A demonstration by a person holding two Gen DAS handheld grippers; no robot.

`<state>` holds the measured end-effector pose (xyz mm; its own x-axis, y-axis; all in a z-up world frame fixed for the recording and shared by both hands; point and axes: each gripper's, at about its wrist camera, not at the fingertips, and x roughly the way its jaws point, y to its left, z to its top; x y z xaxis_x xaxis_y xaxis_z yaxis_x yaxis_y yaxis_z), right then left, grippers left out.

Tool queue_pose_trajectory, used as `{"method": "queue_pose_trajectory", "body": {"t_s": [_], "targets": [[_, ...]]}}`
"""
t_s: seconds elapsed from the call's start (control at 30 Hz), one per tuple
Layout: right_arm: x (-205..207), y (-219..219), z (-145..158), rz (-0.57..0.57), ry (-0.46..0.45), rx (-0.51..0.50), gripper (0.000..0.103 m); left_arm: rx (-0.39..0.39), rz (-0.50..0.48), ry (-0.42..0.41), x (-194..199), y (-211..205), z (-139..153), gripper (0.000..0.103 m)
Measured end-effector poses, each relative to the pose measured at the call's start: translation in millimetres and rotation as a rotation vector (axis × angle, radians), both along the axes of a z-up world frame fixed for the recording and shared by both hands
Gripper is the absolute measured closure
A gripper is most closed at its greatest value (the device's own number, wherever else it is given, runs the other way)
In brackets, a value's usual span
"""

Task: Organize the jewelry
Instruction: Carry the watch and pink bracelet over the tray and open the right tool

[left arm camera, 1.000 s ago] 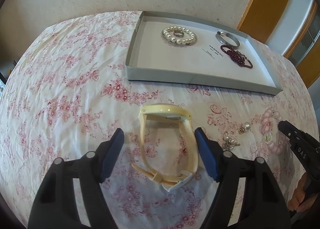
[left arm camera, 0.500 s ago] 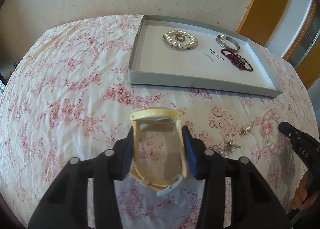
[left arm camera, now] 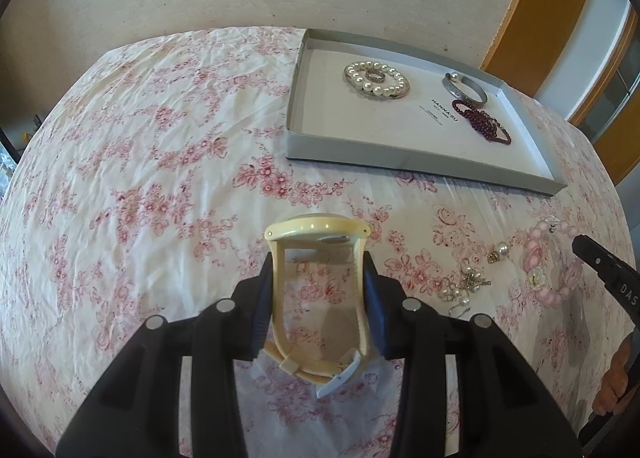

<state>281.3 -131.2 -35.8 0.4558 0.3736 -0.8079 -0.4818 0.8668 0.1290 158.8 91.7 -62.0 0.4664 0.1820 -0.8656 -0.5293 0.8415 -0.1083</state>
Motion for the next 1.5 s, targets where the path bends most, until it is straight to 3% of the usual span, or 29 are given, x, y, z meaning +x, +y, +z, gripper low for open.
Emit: {"method": "queue_pose_trajectory", "body": {"t_s": [0.8,1.5], "targets": [[-19.5,19.0,69.9,0.106,-0.038,0.157,0.089,-0.007,-0.007,-0.065,-0.9,3.9,30.6,0.063],[23.6,30.3,123.3,0.096,-0.145,0.216,0.089,0.022,-0.049,-0.126,36.1,16.1,73.8,0.063]]}}
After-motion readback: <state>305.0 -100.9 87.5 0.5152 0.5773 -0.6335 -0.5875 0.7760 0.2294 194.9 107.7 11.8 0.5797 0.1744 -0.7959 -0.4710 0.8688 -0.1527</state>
